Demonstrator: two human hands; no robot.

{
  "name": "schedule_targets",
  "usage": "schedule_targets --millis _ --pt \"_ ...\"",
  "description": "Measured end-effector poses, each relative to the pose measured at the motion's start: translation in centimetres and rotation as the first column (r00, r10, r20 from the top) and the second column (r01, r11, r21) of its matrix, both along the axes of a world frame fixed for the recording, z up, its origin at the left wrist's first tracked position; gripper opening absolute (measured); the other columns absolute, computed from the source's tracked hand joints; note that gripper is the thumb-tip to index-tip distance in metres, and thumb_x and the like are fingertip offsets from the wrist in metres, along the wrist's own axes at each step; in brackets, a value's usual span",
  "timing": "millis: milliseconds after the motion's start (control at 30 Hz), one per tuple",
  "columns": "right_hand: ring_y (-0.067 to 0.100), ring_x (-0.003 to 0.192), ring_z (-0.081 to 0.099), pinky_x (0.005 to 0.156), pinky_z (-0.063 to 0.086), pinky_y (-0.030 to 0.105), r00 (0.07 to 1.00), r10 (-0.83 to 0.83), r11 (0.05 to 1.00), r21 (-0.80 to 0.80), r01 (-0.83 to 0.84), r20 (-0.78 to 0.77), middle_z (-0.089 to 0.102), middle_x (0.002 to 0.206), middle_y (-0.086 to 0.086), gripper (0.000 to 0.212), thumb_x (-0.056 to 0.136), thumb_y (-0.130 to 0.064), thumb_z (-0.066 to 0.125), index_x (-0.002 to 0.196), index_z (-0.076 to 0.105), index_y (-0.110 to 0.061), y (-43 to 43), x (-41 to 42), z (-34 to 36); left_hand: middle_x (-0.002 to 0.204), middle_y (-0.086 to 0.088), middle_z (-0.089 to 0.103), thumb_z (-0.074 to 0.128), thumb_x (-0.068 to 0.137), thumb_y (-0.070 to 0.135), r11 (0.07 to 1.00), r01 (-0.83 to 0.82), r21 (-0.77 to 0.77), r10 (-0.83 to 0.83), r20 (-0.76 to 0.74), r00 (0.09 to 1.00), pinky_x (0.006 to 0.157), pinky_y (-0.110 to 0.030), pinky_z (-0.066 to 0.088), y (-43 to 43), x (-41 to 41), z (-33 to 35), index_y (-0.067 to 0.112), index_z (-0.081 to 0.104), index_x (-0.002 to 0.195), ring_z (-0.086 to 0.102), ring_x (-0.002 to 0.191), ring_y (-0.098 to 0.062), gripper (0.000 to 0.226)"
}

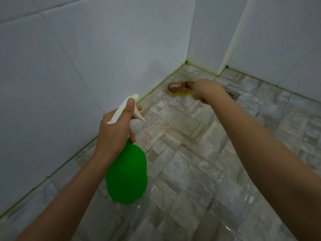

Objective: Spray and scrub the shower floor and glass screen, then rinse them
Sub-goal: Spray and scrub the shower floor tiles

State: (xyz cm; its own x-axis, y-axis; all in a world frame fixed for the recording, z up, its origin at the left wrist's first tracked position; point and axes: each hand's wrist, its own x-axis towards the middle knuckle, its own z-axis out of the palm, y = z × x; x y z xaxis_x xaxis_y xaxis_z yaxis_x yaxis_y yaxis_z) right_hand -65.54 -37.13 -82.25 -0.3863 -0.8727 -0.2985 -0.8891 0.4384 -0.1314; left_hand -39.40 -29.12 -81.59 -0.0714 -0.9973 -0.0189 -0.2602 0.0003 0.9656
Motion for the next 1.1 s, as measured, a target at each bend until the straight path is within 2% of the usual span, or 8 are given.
schedule_targets --millis 67,233,367,533,733,900,1033,1100 --pt "0.018 0.051 0.052 0.053 0.045 0.032 0.999 -0.034 0.999 0.005 0.034 -0.003 0.054 0.068 0.008 0.010 0.094 -0.007 0.043 0.102 0.049 -0.004 -0.7 -0.1 0.7 0.088 -0.003 0.077 0.047 0.090 0.064 1.000 0.018 0.005 -0.018 -0.012 1.000 0.054 -0.036 0.048 -0.6 -0.6 -0.1 0.041 0.075 0.086 0.063 0.052 -0.032 0.037" --pt "0.027 0.066 0.057 0.054 0.050 0.032 0.999 0.004 0.998 -0.058 -0.002 0.043 0.058 0.111 0.019 0.051 0.099 -0.008 0.037 0.148 0.029 -0.021 -1.9 -3.1 -2.0 0.090 -0.026 0.072 0.045 0.083 0.073 0.998 0.063 0.003 -0.063 -0.007 0.998 0.052 -0.041 0.050 -0.6 -1.4 -0.3 0.047 0.075 0.085 0.054 0.040 -0.024 0.039" --pt "0.021 0.057 0.055 0.055 0.046 0.030 0.999 -0.043 0.998 -0.035 0.042 -0.024 0.055 0.080 0.010 0.021 0.094 -0.007 0.040 0.110 0.050 -0.015 -1.8 -4.6 -1.6 0.091 -0.025 0.073 0.043 0.079 0.077 0.997 0.077 0.009 -0.077 0.005 0.997 0.052 -0.047 0.051 -0.5 -1.5 -0.6 0.043 0.076 0.083 0.056 0.041 -0.029 0.047" --pt "0.021 0.054 0.052 0.046 0.040 0.029 0.994 -0.034 0.999 -0.016 0.033 -0.107 0.054 0.093 0.015 0.056 0.089 -0.006 0.042 0.143 0.038 -0.021 -1.3 -8.4 -2.1 0.089 -0.001 0.078 0.044 0.087 0.067 0.997 0.073 0.009 -0.073 -0.022 0.997 0.052 -0.038 0.049 -0.8 -2.0 -0.8 0.046 0.075 0.080 0.058 0.043 -0.029 0.038" --pt "0.023 0.053 0.046 0.047 0.038 0.031 0.970 -0.156 0.980 0.089 0.175 -0.188 0.047 0.067 0.013 0.022 0.090 -0.002 0.049 0.112 0.054 -0.003 3.0 -10.2 0.8 0.088 -0.014 0.076 0.046 0.085 0.067 0.998 0.065 0.013 -0.064 -0.035 0.997 0.050 -0.035 0.048 -0.8 -2.9 -0.7 0.050 0.074 0.079 0.053 0.039 -0.024 0.033" --pt "0.024 0.058 0.052 0.042 0.041 0.030 0.992 -0.102 0.993 0.043 0.106 -0.080 0.052 0.113 0.025 0.072 0.093 -0.006 0.042 0.152 0.013 -0.036 4.0 -11.8 -1.6 0.092 -0.021 0.074 0.046 0.086 0.069 0.996 0.093 0.007 -0.093 -0.020 0.996 0.052 -0.036 0.048 -0.5 -3.4 -0.6 0.048 0.075 0.080 0.053 0.038 -0.024 0.036" --pt "0.021 0.053 0.051 0.052 0.045 0.033 0.973 -0.215 0.972 0.075 0.221 -0.084 0.052 0.073 0.013 0.019 0.094 -0.006 0.045 0.113 0.049 -0.006 5.4 -10.7 -0.2 0.088 -0.004 0.077 0.045 0.095 0.061 0.994 0.105 -0.012 -0.105 -0.001 0.994 0.052 -0.037 0.049 -0.2 -3.7 -0.4 0.049 0.074 0.080 0.054 0.038 -0.023 0.035" --pt "0.021 0.054 0.056 0.048 0.046 0.031 0.976 -0.194 0.981 0.007 0.195 -0.095 0.052 0.075 0.011 0.042 0.093 -0.006 0.044 0.135 0.043 -0.016 5.9 -10.2 -1.3 0.087 0.000 0.077 0.045 0.094 0.061 0.994 0.105 -0.016 -0.105 -0.010 0.994 0.052 -0.037 0.048 -0.1 -4.1 -0.3 0.050 0.074 0.079 0.055 0.040 -0.026 0.035"
